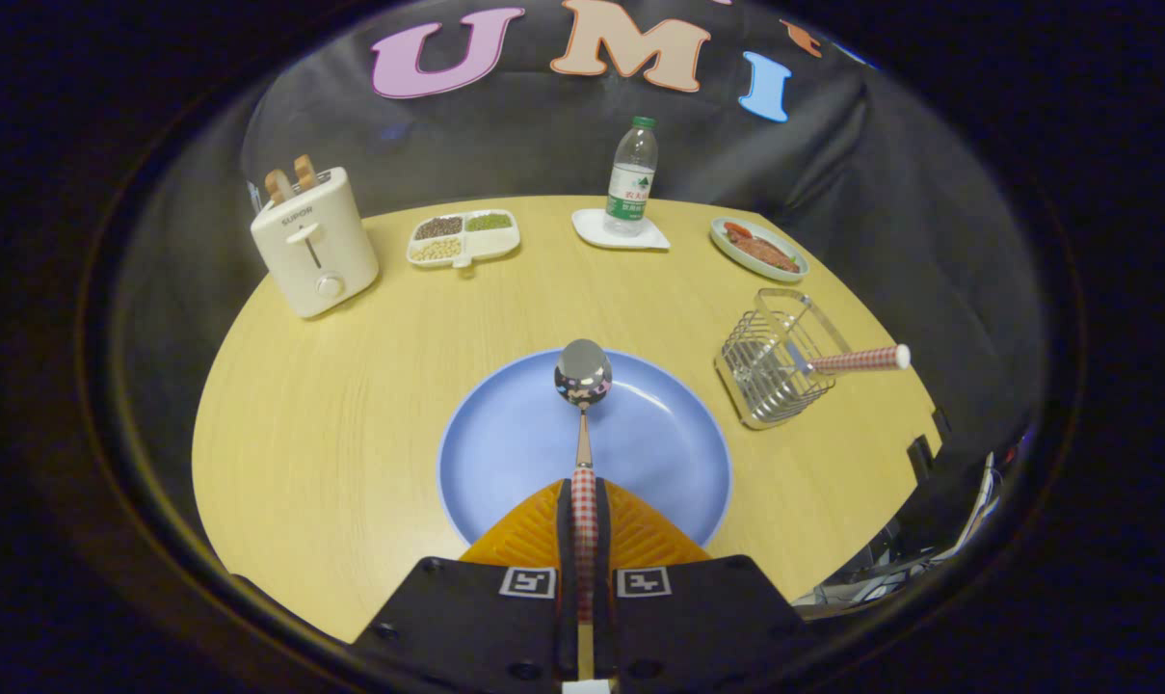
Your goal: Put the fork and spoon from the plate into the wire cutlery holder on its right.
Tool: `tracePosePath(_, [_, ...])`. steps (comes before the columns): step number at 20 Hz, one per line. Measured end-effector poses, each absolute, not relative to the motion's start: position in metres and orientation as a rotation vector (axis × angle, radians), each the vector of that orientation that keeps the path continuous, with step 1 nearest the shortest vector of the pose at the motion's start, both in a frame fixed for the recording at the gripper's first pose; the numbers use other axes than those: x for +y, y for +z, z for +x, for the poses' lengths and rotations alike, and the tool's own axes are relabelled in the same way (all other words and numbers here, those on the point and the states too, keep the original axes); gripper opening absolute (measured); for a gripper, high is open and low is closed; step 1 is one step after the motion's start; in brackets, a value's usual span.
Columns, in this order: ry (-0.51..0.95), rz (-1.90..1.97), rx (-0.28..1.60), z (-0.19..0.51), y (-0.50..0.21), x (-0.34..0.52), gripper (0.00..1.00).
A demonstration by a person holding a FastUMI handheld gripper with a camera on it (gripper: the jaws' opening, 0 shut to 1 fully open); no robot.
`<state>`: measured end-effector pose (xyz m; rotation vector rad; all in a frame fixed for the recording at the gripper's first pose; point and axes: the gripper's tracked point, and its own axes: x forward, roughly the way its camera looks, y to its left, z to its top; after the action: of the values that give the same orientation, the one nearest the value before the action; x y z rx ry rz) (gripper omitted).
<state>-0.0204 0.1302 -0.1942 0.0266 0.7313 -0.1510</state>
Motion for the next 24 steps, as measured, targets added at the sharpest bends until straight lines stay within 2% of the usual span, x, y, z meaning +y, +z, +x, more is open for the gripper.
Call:
tracePosePath(7, [-0.231, 0.092, 0.797, -0.018, -0.129, 0.107, 0.09])
tracePosePath(14, [-0.312, 0.132, 0.958, -0.007, -0.069, 0.060, 0.09])
tracePosePath(24, [-0.380, 0.311, 1.278, 0.016, -0.095, -0.012, 0.09])
